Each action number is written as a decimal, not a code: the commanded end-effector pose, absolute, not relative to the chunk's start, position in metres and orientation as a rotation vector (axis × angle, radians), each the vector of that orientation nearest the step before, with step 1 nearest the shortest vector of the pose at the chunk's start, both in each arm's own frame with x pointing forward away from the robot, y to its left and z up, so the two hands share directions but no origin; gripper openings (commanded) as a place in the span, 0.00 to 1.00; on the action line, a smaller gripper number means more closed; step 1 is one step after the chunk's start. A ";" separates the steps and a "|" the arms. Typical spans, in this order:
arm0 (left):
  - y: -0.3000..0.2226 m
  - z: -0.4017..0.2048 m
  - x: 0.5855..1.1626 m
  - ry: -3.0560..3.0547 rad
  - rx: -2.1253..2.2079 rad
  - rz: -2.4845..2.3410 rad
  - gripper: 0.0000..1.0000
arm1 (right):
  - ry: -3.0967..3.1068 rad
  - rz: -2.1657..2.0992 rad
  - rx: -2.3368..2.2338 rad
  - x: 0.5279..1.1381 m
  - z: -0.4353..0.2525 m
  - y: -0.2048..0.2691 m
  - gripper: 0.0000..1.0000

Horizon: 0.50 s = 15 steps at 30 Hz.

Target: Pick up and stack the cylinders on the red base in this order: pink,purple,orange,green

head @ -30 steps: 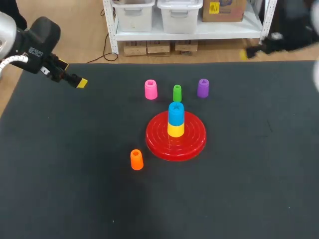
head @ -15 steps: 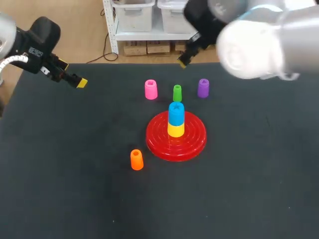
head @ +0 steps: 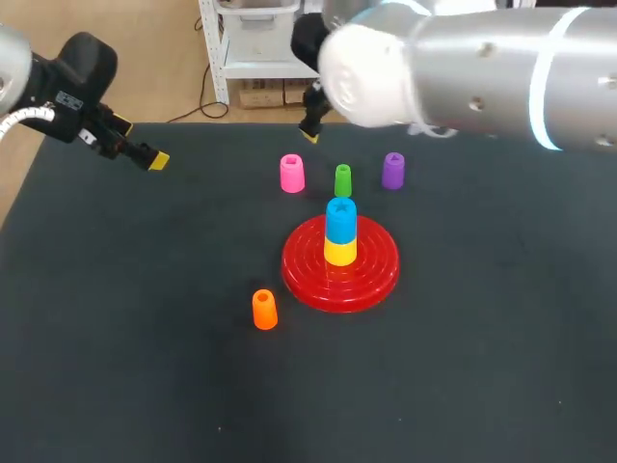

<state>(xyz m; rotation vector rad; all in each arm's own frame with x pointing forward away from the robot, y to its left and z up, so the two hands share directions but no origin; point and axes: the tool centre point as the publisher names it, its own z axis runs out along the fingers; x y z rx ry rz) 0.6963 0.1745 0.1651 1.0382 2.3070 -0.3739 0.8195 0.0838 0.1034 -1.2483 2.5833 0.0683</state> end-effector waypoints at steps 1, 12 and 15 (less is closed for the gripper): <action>0.174 0.165 0.696 2.309 1.038 -0.372 1.00 | 2.626 0.038 -1.264 0.822 0.105 0.087 1.00; 0.174 0.165 0.696 2.309 1.038 -0.372 1.00 | 2.626 0.038 -1.264 0.822 0.105 0.087 1.00; 0.174 0.165 0.696 2.309 1.038 -0.372 1.00 | 2.637 0.053 -1.266 0.823 0.102 0.091 1.00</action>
